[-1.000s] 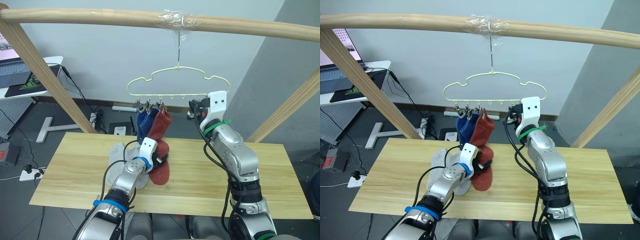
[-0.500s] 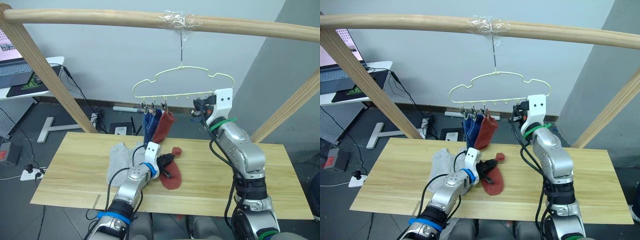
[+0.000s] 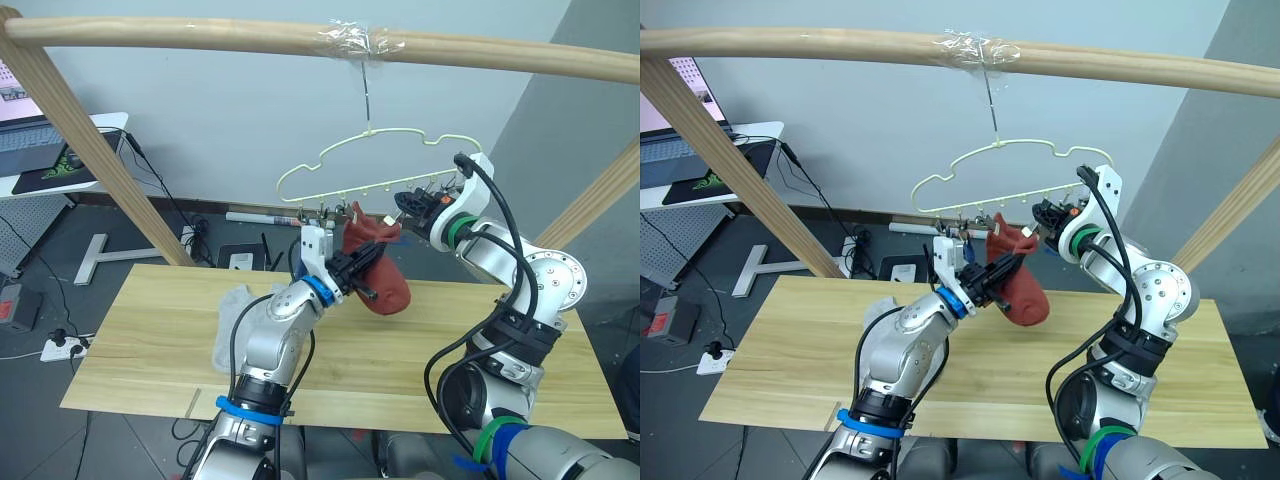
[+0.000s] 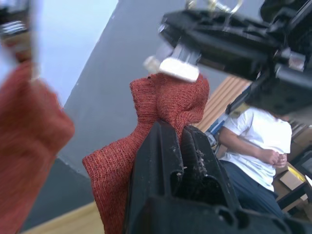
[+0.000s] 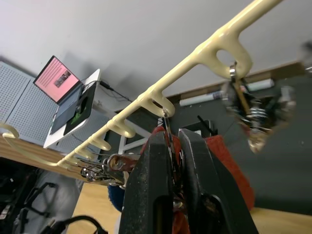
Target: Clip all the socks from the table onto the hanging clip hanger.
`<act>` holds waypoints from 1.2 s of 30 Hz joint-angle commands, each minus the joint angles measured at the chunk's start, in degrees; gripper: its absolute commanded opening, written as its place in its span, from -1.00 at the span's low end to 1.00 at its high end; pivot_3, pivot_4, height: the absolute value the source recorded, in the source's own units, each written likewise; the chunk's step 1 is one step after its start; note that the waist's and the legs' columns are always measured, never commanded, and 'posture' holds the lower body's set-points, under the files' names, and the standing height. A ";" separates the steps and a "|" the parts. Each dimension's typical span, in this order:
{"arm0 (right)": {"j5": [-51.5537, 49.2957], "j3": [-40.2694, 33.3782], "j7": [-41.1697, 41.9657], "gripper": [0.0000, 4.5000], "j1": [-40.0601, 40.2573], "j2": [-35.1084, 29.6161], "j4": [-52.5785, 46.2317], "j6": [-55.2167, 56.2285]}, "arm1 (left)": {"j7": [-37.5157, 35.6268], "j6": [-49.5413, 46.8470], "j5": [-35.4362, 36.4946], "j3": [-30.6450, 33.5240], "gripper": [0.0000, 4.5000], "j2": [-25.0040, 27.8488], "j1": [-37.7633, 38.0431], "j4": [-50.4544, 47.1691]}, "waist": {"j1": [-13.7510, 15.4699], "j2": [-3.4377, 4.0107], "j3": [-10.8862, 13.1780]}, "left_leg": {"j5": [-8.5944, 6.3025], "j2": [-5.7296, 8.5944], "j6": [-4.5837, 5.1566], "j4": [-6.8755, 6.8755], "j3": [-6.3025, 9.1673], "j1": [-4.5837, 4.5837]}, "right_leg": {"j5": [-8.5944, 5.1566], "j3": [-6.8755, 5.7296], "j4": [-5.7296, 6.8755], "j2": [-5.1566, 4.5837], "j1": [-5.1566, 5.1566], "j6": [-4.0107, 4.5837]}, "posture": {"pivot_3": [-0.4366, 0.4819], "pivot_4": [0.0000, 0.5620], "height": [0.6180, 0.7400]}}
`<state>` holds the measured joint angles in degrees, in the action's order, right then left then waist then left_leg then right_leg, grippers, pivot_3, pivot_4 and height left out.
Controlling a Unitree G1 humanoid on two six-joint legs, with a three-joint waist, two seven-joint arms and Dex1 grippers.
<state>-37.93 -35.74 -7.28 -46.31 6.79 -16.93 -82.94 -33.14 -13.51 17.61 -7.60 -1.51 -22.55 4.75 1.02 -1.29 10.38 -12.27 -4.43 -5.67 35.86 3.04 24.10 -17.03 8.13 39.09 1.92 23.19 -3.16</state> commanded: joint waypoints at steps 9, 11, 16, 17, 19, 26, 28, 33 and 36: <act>-3.78 -2.23 -1.21 -0.59 -0.37 0.63 -4.04 -2.18 | -1.71 1.37 0.57 -1.01 -1.00 -0.05 -0.48 -1.73 | -0.17 0.00 0.00 | 0.00 0.00 0.00 0.00 0.03 0.03 | 0.00 -0.04 -0.01 0.00 0.00 0.00 | 0.12 -0.45 1.00; -4.56 -2.47 -0.39 -0.26 -0.20 0.15 -4.19 -2.43 | -1.78 1.22 0.72 -1.15 -1.00 0.08 -0.33 -1.94 | -0.35 0.00 0.00 | 0.00 0.00 0.00 0.00 0.03 0.04 | 0.00 -0.03 -0.01 0.00 0.01 0.00 | 0.12 -0.45 1.00; -8.46 -4.65 1.05 0.56 -1.05 -0.49 -5.10 -1.71 | -1.32 2.15 -0.13 -1.27 -1.00 0.03 -0.92 -0.80 | -0.92 0.00 0.00 | 0.00 0.00 0.00 -0.01 0.04 0.05 | 0.00 -0.04 -0.01 0.00 0.02 0.00 | 0.12 -0.46 1.00; -9.42 -5.44 0.82 0.71 -1.35 -0.06 -5.50 -1.51 | -1.18 2.90 -0.60 -1.27 -1.00 0.10 -0.98 -0.37 | -0.99 0.01 0.00 | 0.00 0.00 0.00 -0.01 0.04 0.05 | 0.00 -0.04 -0.01 0.00 0.02 0.00 | 0.12 -0.48 1.00; -11.31 -6.02 0.51 0.98 -1.26 0.15 -6.89 -1.86 | -1.08 3.32 -1.03 -1.26 -1.00 0.20 -1.15 0.37 | -1.05 0.01 0.00 | 0.00 0.00 0.00 -0.01 0.04 0.06 | 0.00 -0.04 -0.01 0.00 0.02 0.00 | 0.12 -0.50 1.00; -13.54 6.18 7.43 1.00 13.49 -8.87 -20.20 0.39 | -2.74 0.89 0.13 -0.28 -0.29 1.59 -1.36 2.30 | -1.12 0.05 -0.06 | 0.00 0.00 0.00 -0.02 0.10 0.17 | -0.01 -0.10 -0.07 -0.01 0.05 -0.01 | 0.13 -0.57 1.00; -10.79 11.97 9.59 1.00 19.07 -12.19 -22.91 5.15 | -3.06 0.48 0.38 0.23 0.01 2.55 -0.96 2.13 | -1.25 0.09 -0.09 | 0.00 0.00 0.00 -0.02 0.13 0.18 | -0.01 -0.12 -0.07 -0.01 0.07 -0.01 | 0.12 -0.58 1.00; 8.28 31.83 14.26 1.00 32.82 -21.52 -23.20 29.26 | -5.87 -3.42 2.37 2.13 0.49 8.45 2.53 -4.41 | -2.60 0.12 -0.79 | 0.02 0.01 0.02 0.03 0.13 0.15 | -0.01 -0.11 -0.04 0.00 0.05 -0.03 | 0.13 -0.63 1.00; 19.88 39.71 12.99 0.84 37.92 -23.74 -20.60 44.01 | -7.95 -6.03 4.10 3.00 0.48 13.00 4.09 -9.39 | -2.88 0.16 -0.91 | 0.03 -0.01 0.01 0.01 0.12 0.10 | -0.02 -0.10 -0.01 0.00 0.05 -0.03 | 0.13 -0.63 1.00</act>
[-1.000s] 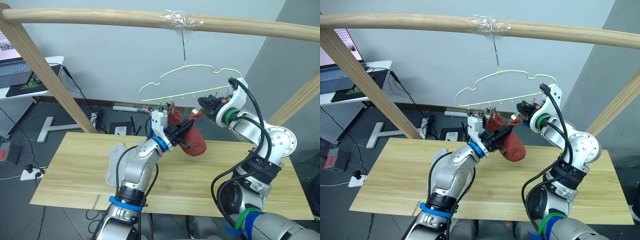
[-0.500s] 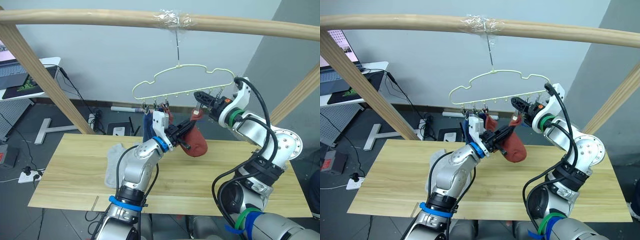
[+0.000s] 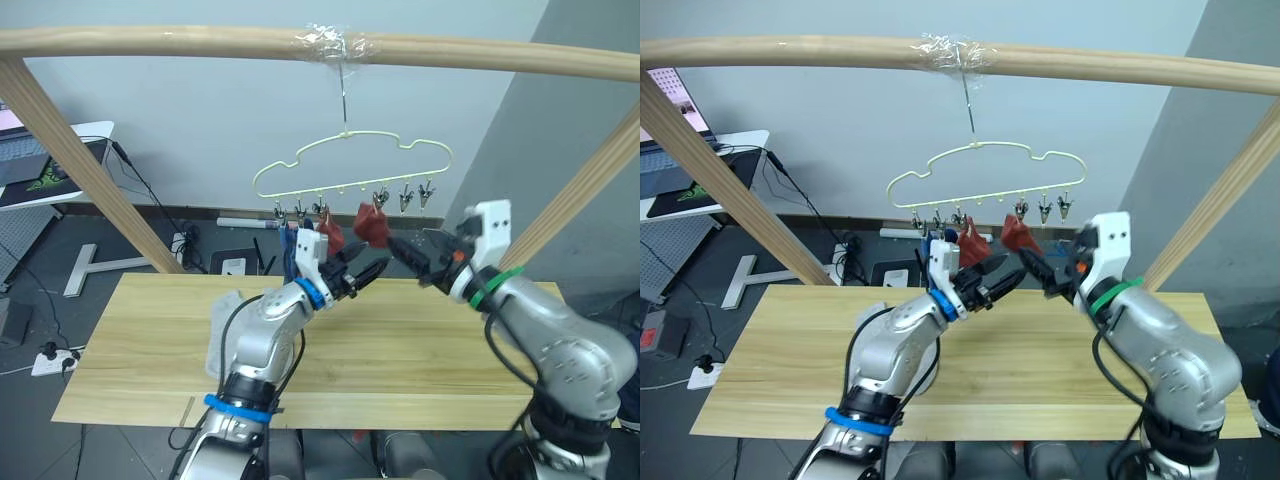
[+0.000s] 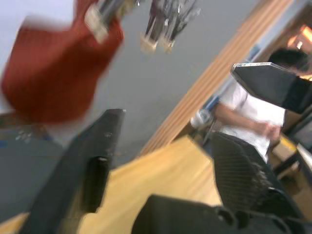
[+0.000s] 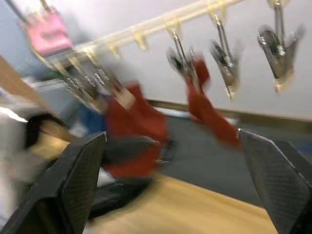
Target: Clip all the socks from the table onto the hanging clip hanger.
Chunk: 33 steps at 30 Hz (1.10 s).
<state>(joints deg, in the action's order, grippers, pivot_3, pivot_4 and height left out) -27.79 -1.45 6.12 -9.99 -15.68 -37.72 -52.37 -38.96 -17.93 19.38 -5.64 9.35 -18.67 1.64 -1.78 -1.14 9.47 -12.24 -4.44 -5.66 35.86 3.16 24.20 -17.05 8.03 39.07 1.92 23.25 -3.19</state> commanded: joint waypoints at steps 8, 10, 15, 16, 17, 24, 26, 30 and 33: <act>17.02 7.25 -3.40 0.23 0.04 6.12 7.96 26.09 | -2.99 -6.15 6.57 5.01 0.48 8.91 -0.05 -13.64 | 0.07 -0.11 -0.30 | 0.06 0.00 0.05 0.12 -0.05 -0.11 | 0.05 0.08 0.04 0.01 -0.07 -0.18 | 0.22 -0.64 1.00; 17.84 7.20 -3.26 0.09 -1.19 6.86 9.70 27.13 | -2.33 -6.86 7.24 5.18 0.48 9.13 -0.37 -14.65 | 0.28 -0.13 -0.32 | 0.10 0.01 0.07 0.13 -0.07 -0.12 | 0.08 0.10 0.03 0.01 -0.09 -0.22 | 0.23 -0.63 1.00; 19.43 7.32 -2.78 -0.37 -4.61 8.57 14.35 28.42 | -0.99 -7.89 7.98 5.06 0.48 8.81 -1.18 -16.81 | 1.19 -0.15 -0.35 | 0.10 0.01 0.08 0.11 -0.08 -0.10 | 0.17 0.11 0.01 0.01 -0.09 -0.10 | 0.25 -0.60 1.00; 19.73 7.25 -2.73 -0.37 -5.41 8.92 15.74 28.75 | -0.72 -8.01 8.12 5.13 0.48 8.73 -1.34 -16.90 | 1.28 -0.15 -0.35 | 0.10 0.01 0.08 0.09 -0.08 -0.10 | 0.19 0.10 0.01 0.01 -0.07 -0.07 | 0.25 -0.60 1.00; 19.81 6.93 -2.82 -0.37 -6.04 9.41 17.00 29.21 | -0.64 -7.86 7.99 5.10 0.48 8.74 -1.32 -16.84 | 1.35 -0.15 -0.35 | 0.10 0.01 0.08 0.09 -0.08 -0.11 | 0.19 0.11 0.01 0.01 -0.07 -0.06 | 0.25 -0.60 1.00; 20.18 4.32 -3.17 -0.37 -10.59 12.06 25.92 32.92 | 0.24 -7.60 7.81 4.90 0.48 8.66 -1.30 -16.88 | 1.88 -0.14 -0.35 | 0.10 0.01 0.08 0.10 -0.09 -0.11 | 0.22 0.11 0.01 0.01 -0.07 -0.01 | 0.28 -0.56 1.00; 20.29 3.70 -3.18 -0.37 -11.79 12.47 27.92 33.91 | 0.45 -7.66 7.81 4.94 0.48 8.73 -1.18 -17.11 | 2.02 -0.14 -0.35 | 0.10 0.01 0.08 0.10 -0.09 -0.11 | 0.23 0.11 0.02 0.01 -0.07 -0.01 | 0.30 -0.56 1.00; 20.56 3.24 -3.02 -0.37 -12.57 12.69 29.39 35.08 | 0.67 -7.61 7.79 4.95 0.48 8.95 -0.95 -17.33 | 2.12 -0.14 -0.35 | 0.10 0.01 0.08 0.08 -0.09 -0.11 | 0.23 0.10 0.02 0.01 -0.06 -0.01 | 0.31 -0.55 1.00; 20.71 3.17 -2.75 -0.37 -12.83 12.65 29.92 35.74 | 0.93 -7.61 7.78 4.95 0.48 9.02 -0.99 -17.33 | 2.33 -0.14 -0.35 | 0.09 0.01 0.08 0.08 -0.09 -0.11 | 0.23 0.11 0.02 0.01 -0.06 -0.01 | 0.31 -0.55 1.00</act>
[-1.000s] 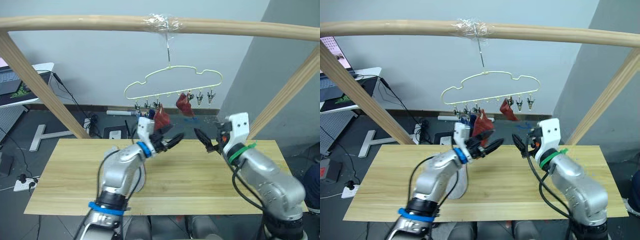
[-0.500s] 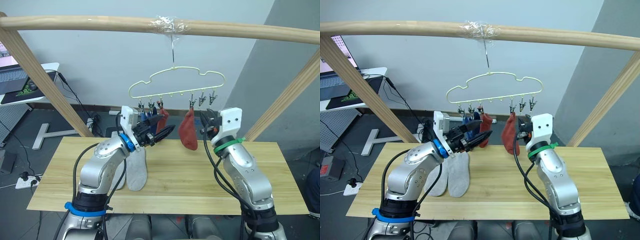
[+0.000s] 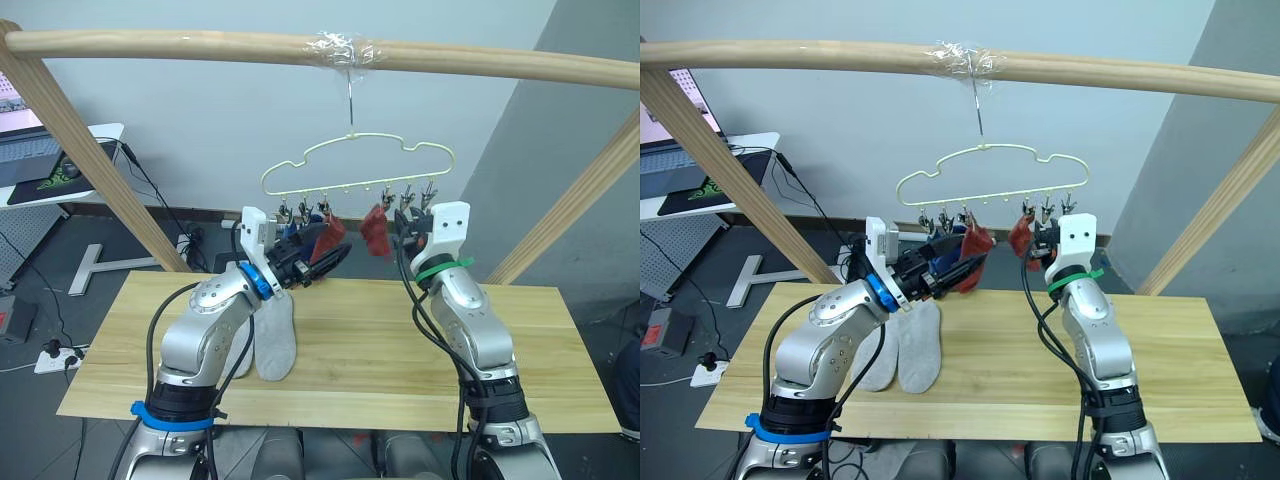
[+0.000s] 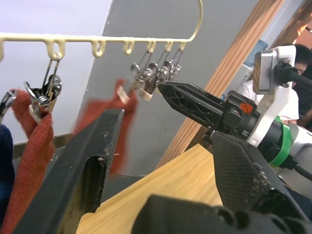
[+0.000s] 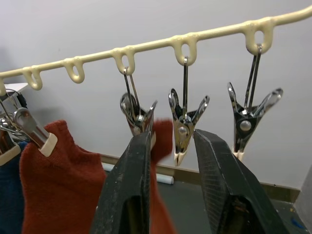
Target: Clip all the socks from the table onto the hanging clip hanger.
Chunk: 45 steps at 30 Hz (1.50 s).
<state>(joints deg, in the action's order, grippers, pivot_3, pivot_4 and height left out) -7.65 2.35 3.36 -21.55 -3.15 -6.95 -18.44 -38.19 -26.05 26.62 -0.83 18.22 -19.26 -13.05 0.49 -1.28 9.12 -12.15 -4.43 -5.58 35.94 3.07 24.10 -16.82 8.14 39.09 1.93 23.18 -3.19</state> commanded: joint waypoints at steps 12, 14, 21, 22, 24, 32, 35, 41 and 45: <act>2.26 -1.78 -1.35 -0.37 -5.23 1.02 4.26 3.99 | 0.45 0.75 0.44 -0.10 0.48 -0.21 -1.29 -1.96 | 0.47 0.00 0.00 | 0.00 0.00 0.00 0.01 0.00 -0.01 | 0.01 0.00 0.02 0.00 0.00 0.01 | 0.31 -0.55 1.00; 2.44 -1.81 -1.43 -0.37 -5.92 1.16 5.16 4.37 | 0.39 0.73 0.50 -0.06 0.48 -0.21 -1.38 -1.94 | 0.57 0.00 0.00 | 0.00 0.00 0.00 0.01 0.00 -0.01 | 0.01 0.00 0.02 0.00 0.00 0.01 | 0.31 -0.55 1.00; 2.17 -2.33 -1.96 -0.37 -7.94 1.84 7.68 4.01 | 0.26 0.60 0.70 0.40 0.48 0.12 -1.76 -1.91 | 0.78 0.01 0.01 | 0.00 0.00 0.00 0.01 -0.01 -0.01 | 0.01 0.01 0.02 0.00 0.01 0.01 | 0.31 -0.53 1.00; 2.14 -2.40 -2.02 -0.37 -8.03 1.88 7.83 3.83 | 0.26 0.62 0.68 0.45 0.48 0.16 -1.76 -1.88 | 0.79 0.01 0.01 | 0.00 0.00 0.00 0.01 -0.01 -0.01 | 0.01 0.00 0.02 0.00 0.01 0.01 | 0.31 -0.53 1.00; 2.16 -2.33 -1.87 -0.37 -7.86 1.78 7.62 4.06 | 0.27 0.64 0.74 0.57 0.48 0.24 -1.45 -2.10 | 0.81 0.01 0.01 | 0.00 0.00 0.00 0.01 -0.01 -0.01 | 0.01 0.00 0.02 0.00 0.01 0.01 | 0.31 -0.53 1.00; 4.12 -0.18 -1.52 -0.37 -3.90 1.06 2.21 5.26 | 0.61 0.75 0.66 0.59 0.48 0.15 -0.99 -2.41 | 0.89 0.02 0.01 | 0.00 0.00 0.00 0.00 -0.01 0.00 | 0.01 0.00 0.01 0.00 0.01 0.01 | 0.32 -0.51 1.00; 4.99 0.30 -1.83 -0.37 -2.44 1.19 0.31 5.24 | 0.67 0.94 0.59 0.59 0.48 0.09 -1.08 -2.20 | 0.87 0.02 0.01 | 0.00 0.00 0.00 0.01 -0.03 -0.01 | 0.01 0.02 0.02 0.00 0.01 0.01 | 0.32 -0.51 1.00; 5.42 0.68 -2.91 -0.37 0.83 2.34 -3.79 3.43 | 0.55 1.14 0.58 0.39 0.48 -0.04 -1.20 -2.00 | 0.86 0.02 0.01 | 0.00 0.00 0.00 0.00 -0.03 -0.01 | 0.00 0.03 0.01 0.00 0.01 0.01 | 0.32 -0.51 1.00; 3.61 -0.84 -3.90 -0.37 0.71 4.11 -2.60 1.27 | 0.45 1.24 0.49 0.27 0.48 -0.13 -1.70 -1.60 | 0.86 0.02 0.01 | 0.00 0.00 0.00 0.01 -0.03 -0.01 | 0.00 0.03 0.02 0.00 0.01 0.01 | 0.29 -0.50 1.00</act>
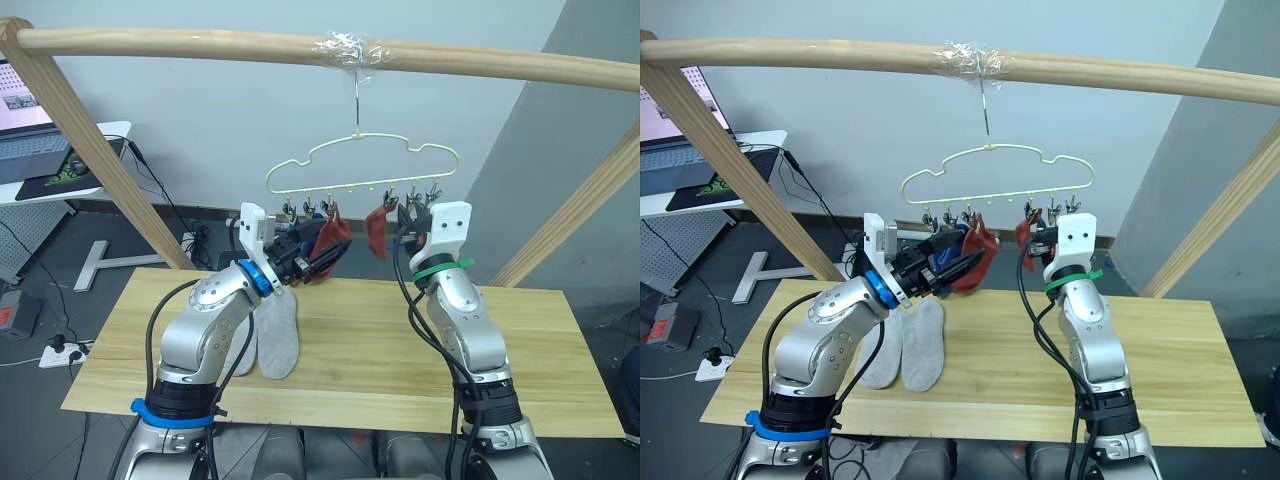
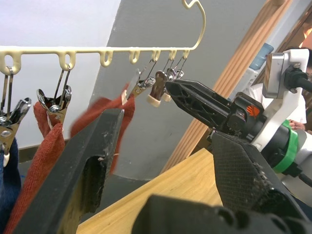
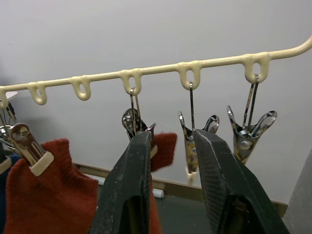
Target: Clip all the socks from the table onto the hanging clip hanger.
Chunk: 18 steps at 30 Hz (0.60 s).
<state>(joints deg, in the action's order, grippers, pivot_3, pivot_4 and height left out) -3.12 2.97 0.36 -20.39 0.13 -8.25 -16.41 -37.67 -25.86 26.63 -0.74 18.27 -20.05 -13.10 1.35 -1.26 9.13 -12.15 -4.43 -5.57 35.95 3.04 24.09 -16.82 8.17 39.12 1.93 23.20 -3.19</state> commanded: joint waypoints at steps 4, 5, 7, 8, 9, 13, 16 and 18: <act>-1.84 -3.44 -1.18 -0.37 -2.93 1.16 1.33 -0.98 | -0.01 1.10 0.37 0.16 0.48 -0.18 -1.01 -1.48 | 0.00 0.00 0.00 | 0.00 0.00 0.00 0.00 -0.01 0.00 | 0.00 0.01 -0.01 0.00 0.00 0.00 | 0.29 -0.50 1.00; -1.90 -3.75 -1.13 -0.37 -3.56 1.11 1.91 -0.91 | -0.03 1.06 0.39 0.17 0.48 -0.13 -0.95 -1.58 | 0.00 0.01 0.00 | 0.00 0.00 0.00 0.00 -0.01 0.00 | 0.00 0.01 -0.01 0.00 0.00 0.00 | 0.29 -0.50 1.00; -1.89 -4.16 -1.01 -0.37 -4.48 1.06 2.89 -0.69 | -0.02 0.99 0.45 0.20 0.48 -0.08 -0.84 -1.75 | 0.00 0.01 0.00 | 0.00 0.00 0.00 0.00 -0.01 0.00 | 0.00 0.00 -0.01 0.00 0.00 0.00 | 0.29 -0.50 1.00; -1.86 -4.31 -0.99 -0.37 -4.89 1.11 3.40 -0.57 | -0.06 1.00 0.47 0.24 0.48 -0.06 -0.88 -1.68 | -0.01 0.01 0.00 | 0.00 0.00 0.00 -0.01 -0.01 0.00 | 0.00 0.00 -0.01 0.00 0.01 0.00 | 0.31 -0.50 1.00; -1.76 -4.42 -0.92 -0.37 -5.33 1.11 3.99 -0.40 | -0.07 1.00 0.48 0.27 0.48 -0.04 -0.90 -1.65 | 0.00 0.01 0.00 | 0.00 0.00 0.00 -0.02 -0.01 0.00 | 0.00 0.00 -0.01 0.00 0.01 0.00 | 0.31 -0.50 1.00; -1.76 -4.79 -0.68 -0.37 -7.84 1.36 6.81 1.02 | 0.14 0.95 0.40 0.27 0.48 -0.10 -0.91 -1.67 | -0.02 0.02 0.01 | 0.00 0.00 0.00 -0.02 -0.01 0.00 | 0.00 0.01 -0.01 0.00 0.01 0.00 | 0.32 -0.49 1.00; -1.55 -4.37 -0.36 -0.37 -8.73 1.45 7.76 1.80 | 0.27 0.94 0.37 0.25 0.48 -0.15 -0.90 -1.75 | -0.01 0.02 0.01 | 0.00 0.00 0.00 -0.02 -0.01 0.00 | 0.00 0.01 -0.01 0.00 0.01 0.00 | 0.32 -0.49 1.00; -1.47 -4.00 -0.12 -0.37 -9.07 1.64 8.10 2.28 | 0.40 0.89 0.39 0.27 0.48 -0.19 -0.92 -1.83 | 0.02 0.02 0.01 | 0.00 0.00 0.00 -0.02 -0.01 0.01 | 0.00 0.01 -0.02 0.00 0.01 0.00 | 0.32 -0.49 1.00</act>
<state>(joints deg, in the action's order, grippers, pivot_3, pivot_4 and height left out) -4.18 -1.02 0.00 -28.34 1.42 0.41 -15.68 -37.48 -25.81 26.63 -0.77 18.23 -20.29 -13.06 1.36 -1.24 9.15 -12.15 -4.44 -5.57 35.93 3.03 24.09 -16.82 8.17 39.09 1.93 23.21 -3.19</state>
